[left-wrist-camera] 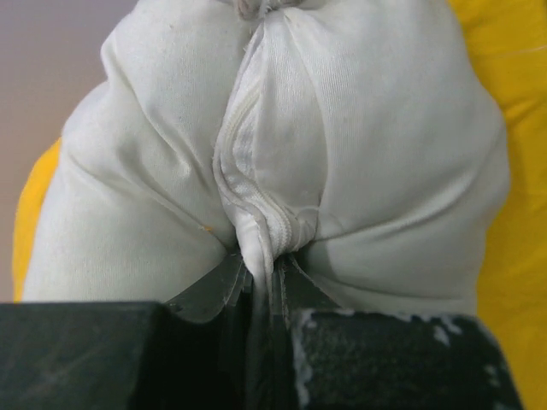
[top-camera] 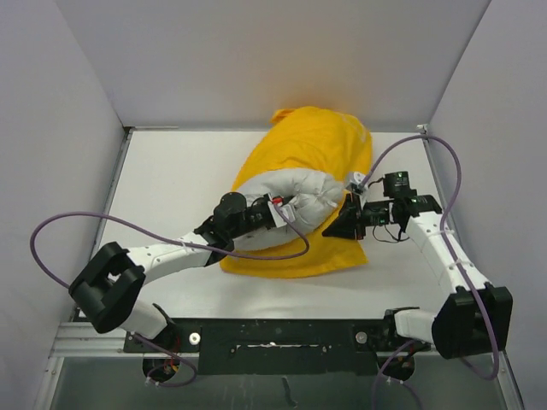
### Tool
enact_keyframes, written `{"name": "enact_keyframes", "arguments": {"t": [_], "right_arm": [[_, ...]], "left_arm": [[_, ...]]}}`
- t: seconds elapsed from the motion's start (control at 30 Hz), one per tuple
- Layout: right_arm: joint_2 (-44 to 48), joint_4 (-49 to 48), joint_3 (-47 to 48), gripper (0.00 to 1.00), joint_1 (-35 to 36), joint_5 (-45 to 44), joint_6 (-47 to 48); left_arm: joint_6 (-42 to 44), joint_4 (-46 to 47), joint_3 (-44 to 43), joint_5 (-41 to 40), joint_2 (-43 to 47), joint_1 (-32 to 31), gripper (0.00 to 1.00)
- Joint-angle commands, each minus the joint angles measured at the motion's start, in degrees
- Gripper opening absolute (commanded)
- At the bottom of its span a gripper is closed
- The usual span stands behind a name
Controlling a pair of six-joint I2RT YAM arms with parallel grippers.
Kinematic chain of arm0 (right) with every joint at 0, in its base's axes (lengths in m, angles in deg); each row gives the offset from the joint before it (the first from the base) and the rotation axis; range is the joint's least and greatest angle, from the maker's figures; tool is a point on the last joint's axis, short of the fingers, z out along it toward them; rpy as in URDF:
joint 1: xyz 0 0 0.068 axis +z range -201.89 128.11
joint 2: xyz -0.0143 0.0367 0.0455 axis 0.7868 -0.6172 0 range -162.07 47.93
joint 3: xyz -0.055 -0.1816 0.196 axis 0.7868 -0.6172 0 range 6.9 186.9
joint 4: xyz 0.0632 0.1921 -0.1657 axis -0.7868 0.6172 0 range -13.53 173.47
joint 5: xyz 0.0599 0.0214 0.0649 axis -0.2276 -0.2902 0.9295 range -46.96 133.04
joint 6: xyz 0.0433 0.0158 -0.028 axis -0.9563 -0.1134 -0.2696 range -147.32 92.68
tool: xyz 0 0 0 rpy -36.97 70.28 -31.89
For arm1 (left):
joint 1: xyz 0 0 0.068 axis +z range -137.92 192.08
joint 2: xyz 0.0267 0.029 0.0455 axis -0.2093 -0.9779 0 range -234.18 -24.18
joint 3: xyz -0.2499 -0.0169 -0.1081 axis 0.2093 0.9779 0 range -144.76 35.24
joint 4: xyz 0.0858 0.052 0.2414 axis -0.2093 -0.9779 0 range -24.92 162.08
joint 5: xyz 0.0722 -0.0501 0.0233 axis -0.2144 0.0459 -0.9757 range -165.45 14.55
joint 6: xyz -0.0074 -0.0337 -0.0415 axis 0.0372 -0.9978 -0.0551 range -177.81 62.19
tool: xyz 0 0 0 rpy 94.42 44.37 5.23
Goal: Put the pillow into the pillowcase
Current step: Stuff the pillow into the pillowcase.
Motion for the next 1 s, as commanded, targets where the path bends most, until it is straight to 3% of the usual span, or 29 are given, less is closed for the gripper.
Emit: {"name": "enact_keyframes", "arguments": {"t": [0.0,0.13,0.2,0.33,0.47,0.57,0.6,0.67,0.8,0.9,0.97], "right_arm": [[7.94,12.03,-1.31,0.00,2.94,5.43,9.71],[9.51,4.05,-6.00,0.00,0.38,-2.87,2.95],[8.96,6.30,-5.43,0.01,-0.93,-3.33,6.20],[6.81,15.54,-2.59,0.18,0.33,-6.43,19.62],[4.78,24.88,1.73,0.43,1.08,-10.36,31.92],[3.58,39.27,9.60,0.64,1.12,-10.37,44.94],[3.71,41.25,12.12,0.67,1.06,-10.90,45.05],[5.06,36.17,14.64,0.67,1.05,-14.23,35.91],[9.51,12.34,9.73,0.63,1.74,-27.69,9.07],[8.16,10.57,8.77,0.52,2.48,-32.08,3.54],[7.61,11.15,7.85,0.50,2.89,-33.40,2.28]], "left_arm": [[1.97,5.47,0.43,-7.23,-6.62,1.36,0.00],[-1.90,6.20,1.65,-4.75,-7.60,1.01,0.00],[-4.65,6.72,4.33,-1.88,-5.77,0.82,0.05],[-12.49,7.88,10.14,1.36,-0.18,0.72,0.35],[-23.91,3.32,12.80,2.95,5.90,0.79,0.64],[-32.72,-4.17,13.04,1.54,11.70,0.89,0.70],[-35.82,-6.66,13.05,0.70,13.86,1.01,0.70],[-41.98,-11.64,13.32,-0.58,18.22,1.22,0.70],[-56.98,-9.92,17.42,-1.78,24.43,1.50,0.65],[-67.40,-6.47,19.79,-0.24,25.32,1.51,0.63],[-73.24,-4.93,20.64,0.17,24.40,1.44,0.64]]}}
